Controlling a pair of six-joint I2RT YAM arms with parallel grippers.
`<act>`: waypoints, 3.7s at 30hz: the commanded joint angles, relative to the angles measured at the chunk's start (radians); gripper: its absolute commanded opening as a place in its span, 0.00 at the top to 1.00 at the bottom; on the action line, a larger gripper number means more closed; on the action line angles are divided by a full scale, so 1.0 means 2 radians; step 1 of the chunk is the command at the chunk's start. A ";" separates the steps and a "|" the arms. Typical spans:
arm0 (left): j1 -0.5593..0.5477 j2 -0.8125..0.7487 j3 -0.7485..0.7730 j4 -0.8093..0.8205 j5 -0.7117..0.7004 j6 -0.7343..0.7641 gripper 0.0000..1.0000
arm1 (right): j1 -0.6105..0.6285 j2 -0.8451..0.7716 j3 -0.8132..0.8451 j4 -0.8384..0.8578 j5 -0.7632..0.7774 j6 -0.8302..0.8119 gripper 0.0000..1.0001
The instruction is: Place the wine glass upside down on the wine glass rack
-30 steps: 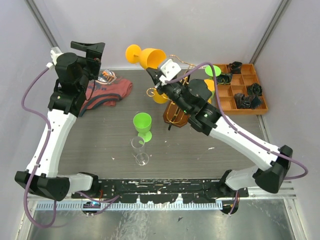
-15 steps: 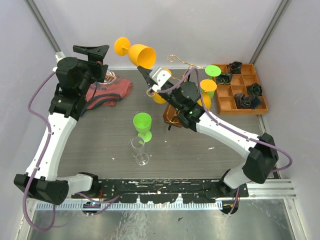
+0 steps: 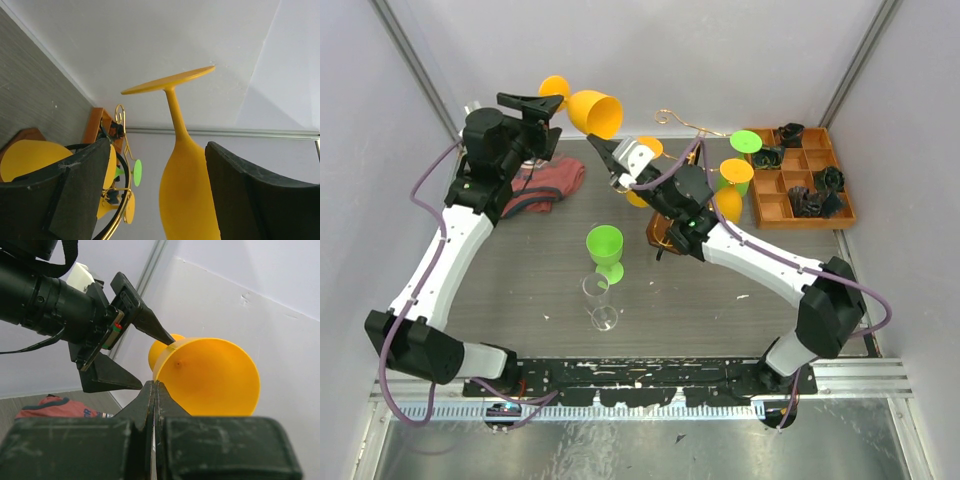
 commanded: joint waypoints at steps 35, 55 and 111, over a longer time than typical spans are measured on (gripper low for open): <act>-0.006 0.082 0.046 0.082 0.021 -0.048 0.46 | 0.001 0.013 -0.017 0.056 -0.014 0.002 0.99; 0.005 0.135 0.109 0.133 0.075 -0.007 0.90 | -0.002 0.029 0.003 0.041 -0.002 -0.009 0.94; 0.011 0.534 0.303 0.599 0.455 0.503 1.00 | -0.134 -0.122 0.023 -0.206 0.116 -0.013 0.61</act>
